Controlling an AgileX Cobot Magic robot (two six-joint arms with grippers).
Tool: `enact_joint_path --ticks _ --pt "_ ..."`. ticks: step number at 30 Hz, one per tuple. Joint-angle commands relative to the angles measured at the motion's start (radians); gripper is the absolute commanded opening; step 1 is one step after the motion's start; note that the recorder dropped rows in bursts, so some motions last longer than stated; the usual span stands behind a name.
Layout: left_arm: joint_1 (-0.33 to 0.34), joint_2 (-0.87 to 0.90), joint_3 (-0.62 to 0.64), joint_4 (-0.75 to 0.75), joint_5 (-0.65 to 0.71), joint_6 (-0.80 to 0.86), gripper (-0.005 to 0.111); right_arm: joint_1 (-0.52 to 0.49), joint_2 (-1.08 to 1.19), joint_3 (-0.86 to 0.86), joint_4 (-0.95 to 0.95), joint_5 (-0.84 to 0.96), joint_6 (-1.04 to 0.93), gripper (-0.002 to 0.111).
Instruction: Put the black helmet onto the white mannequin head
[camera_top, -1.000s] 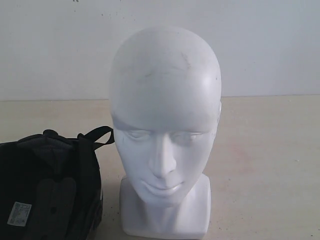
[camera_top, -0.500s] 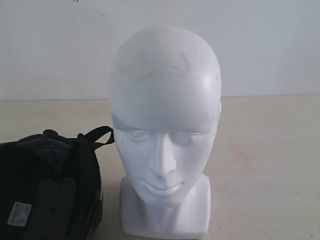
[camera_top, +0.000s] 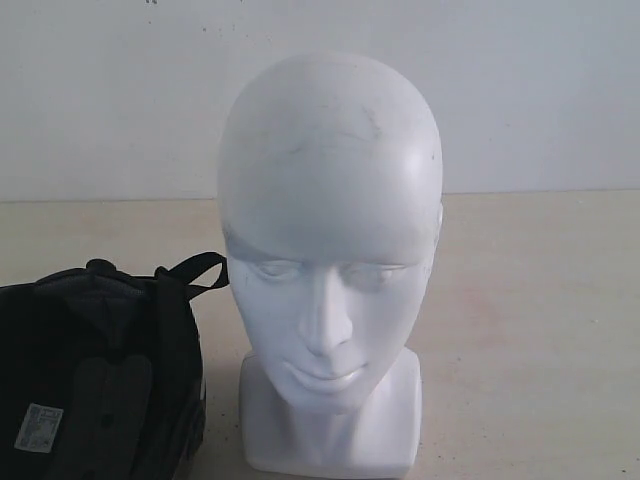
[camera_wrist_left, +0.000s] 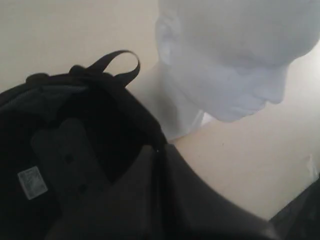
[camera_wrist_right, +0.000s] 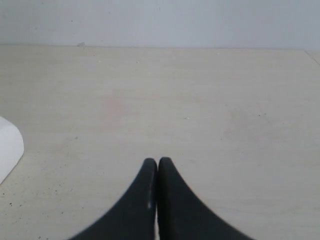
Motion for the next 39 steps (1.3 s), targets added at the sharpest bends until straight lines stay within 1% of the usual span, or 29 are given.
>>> enact_joint_path --ticks 1,2,4,5,7,8,9,10,12,14,20,24,27,30,32,35,39 --pt "-0.110 0.061 -0.005 0.074 -0.045 -0.082 0.004 -0.003 -0.004 0.000 -0.007 -0.001 -0.002 0.000" --pt "-0.126 0.069 -0.005 0.085 -0.056 -0.099 0.004 -0.003 -0.004 0.000 -0.007 -0.001 -0.002 0.000" --pt "-0.209 0.096 0.000 0.131 -0.092 -0.157 0.004 -0.003 -0.004 0.000 -0.007 -0.001 -0.002 0.000" --pt "-0.240 0.104 0.012 0.132 -0.101 -0.165 0.004 -0.003 -0.004 0.000 -0.007 -0.001 -0.002 0.000" --pt "-0.326 0.120 0.054 0.136 -0.146 -0.196 0.004 -0.003 -0.004 0.000 -0.007 -0.001 -0.002 0.000" --pt "-0.387 0.126 0.079 0.163 -0.175 -0.236 0.004 -0.003 -0.004 0.000 -0.007 -0.001 -0.002 0.000" --pt "-0.421 0.129 0.093 0.200 -0.194 -0.274 0.004 -0.003 -0.004 0.000 -0.007 -0.001 -0.002 0.000" --pt "-0.478 0.131 0.107 0.285 -0.218 -0.359 0.004 -0.003 -0.004 0.000 -0.007 -0.001 -0.002 0.000" --pt "-0.530 0.131 0.109 0.380 -0.225 -0.475 0.004 -0.003 -0.004 0.000 -0.007 -0.001 -0.002 0.000" --pt "-0.572 0.131 0.109 0.424 -0.221 -0.573 0.004 -0.003 -0.004 0.000 -0.007 -0.001 -0.002 0.000" --pt "-0.737 0.171 0.109 0.444 -0.219 -0.717 0.004 -0.003 -0.004 0.000 -0.007 -0.001 -0.002 0.000" --pt "-0.840 0.258 0.109 0.548 -0.215 -0.838 0.004 -0.003 -0.004 0.000 -0.007 -0.001 -0.002 0.000" --pt "-0.882 0.314 0.102 0.667 -0.182 -0.938 0.004 -0.003 -0.004 0.000 -0.007 -0.004 -0.002 0.000" --pt "-0.888 0.340 0.097 0.812 -0.140 -1.076 0.004 -0.003 -0.004 0.000 -0.007 -0.004 -0.002 0.000" --pt "-0.888 0.338 0.097 0.867 -0.133 -1.147 0.004 -0.003 -0.004 0.000 -0.007 -0.004 -0.002 0.000" --pt "-0.888 0.335 0.075 0.860 -0.112 -1.194 0.004 -0.003 -0.004 0.000 -0.007 -0.004 -0.002 0.000" --pt "-0.888 0.337 0.047 0.803 -0.123 -1.202 0.006 -0.003 -0.004 0.000 -0.007 -0.004 -0.002 0.000"
